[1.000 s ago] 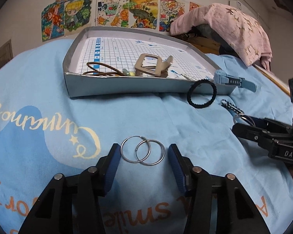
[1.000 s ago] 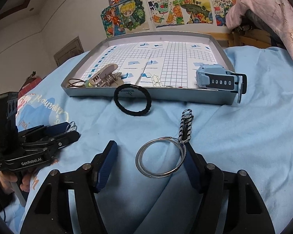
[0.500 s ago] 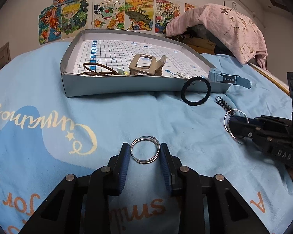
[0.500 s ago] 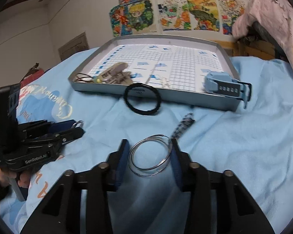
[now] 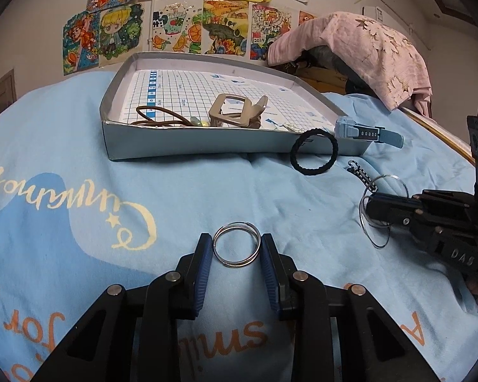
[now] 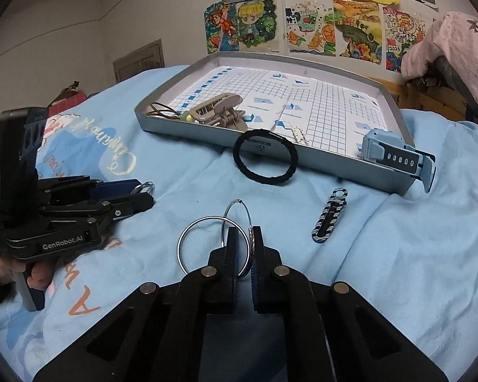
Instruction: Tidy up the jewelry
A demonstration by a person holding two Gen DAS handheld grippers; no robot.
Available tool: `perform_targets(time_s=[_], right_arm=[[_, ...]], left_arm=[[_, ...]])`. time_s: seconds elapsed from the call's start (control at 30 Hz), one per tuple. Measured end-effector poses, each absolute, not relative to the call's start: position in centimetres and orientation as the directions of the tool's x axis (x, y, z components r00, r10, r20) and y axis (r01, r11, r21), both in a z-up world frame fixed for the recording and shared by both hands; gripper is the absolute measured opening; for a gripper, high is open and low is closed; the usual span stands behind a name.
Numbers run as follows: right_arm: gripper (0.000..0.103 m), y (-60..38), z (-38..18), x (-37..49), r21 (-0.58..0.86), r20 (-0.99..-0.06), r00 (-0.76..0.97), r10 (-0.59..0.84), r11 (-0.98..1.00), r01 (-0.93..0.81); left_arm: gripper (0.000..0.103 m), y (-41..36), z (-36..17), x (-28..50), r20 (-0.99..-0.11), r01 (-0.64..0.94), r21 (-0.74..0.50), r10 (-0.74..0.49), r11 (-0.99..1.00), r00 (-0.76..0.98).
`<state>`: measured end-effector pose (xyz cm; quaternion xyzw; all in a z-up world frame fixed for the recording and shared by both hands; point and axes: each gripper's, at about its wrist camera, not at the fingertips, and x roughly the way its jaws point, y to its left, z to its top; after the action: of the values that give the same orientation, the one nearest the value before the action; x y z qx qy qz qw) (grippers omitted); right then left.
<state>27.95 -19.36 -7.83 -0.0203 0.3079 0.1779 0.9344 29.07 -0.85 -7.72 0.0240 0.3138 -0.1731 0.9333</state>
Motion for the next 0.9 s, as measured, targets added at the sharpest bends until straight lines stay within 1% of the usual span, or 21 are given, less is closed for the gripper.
perform_targets(time_s=[0.23, 0.43, 0.63, 0.8, 0.9], right_arm=[[0.004, -20.3, -6.2, 27.3, 0.095, -0.54, 0.769, 0.342, 0.933, -0.348], [0.003, -20.4, -5.1, 27.6, 0.069, -0.506, 0.794, 0.337, 0.933, -0.352], [0.002, -21.5, -2.8, 28.9, 0.063, -0.428, 0.836, 0.342, 0.935, -0.349], [0.002, -23.0, -1.2, 30.8, 0.1, -0.374, 0.858, 0.352, 0.935, -0.34], [0.002, -23.7, -1.3, 32.1, 0.158, -0.388, 0.837, 0.386, 0.923, -0.352]], left_arm=[[0.029, -0.2, -6.4, 28.0, -0.53, 0.345, -0.09, -0.338, 0.934, 0.778], [0.029, -1.0, -4.6, 28.3, -0.532, 0.346, -0.069, -0.328, 0.936, 0.781], [0.029, -1.5, -1.4, 30.4, -0.506, 0.304, -0.104, -0.314, 0.947, 0.804], [0.029, -2.0, 0.5, 33.5, -0.486, 0.255, -0.147, -0.294, 0.956, 0.823], [0.029, -2.1, 0.3, 34.1, -0.481, 0.243, -0.166, -0.294, 0.956, 0.826]])
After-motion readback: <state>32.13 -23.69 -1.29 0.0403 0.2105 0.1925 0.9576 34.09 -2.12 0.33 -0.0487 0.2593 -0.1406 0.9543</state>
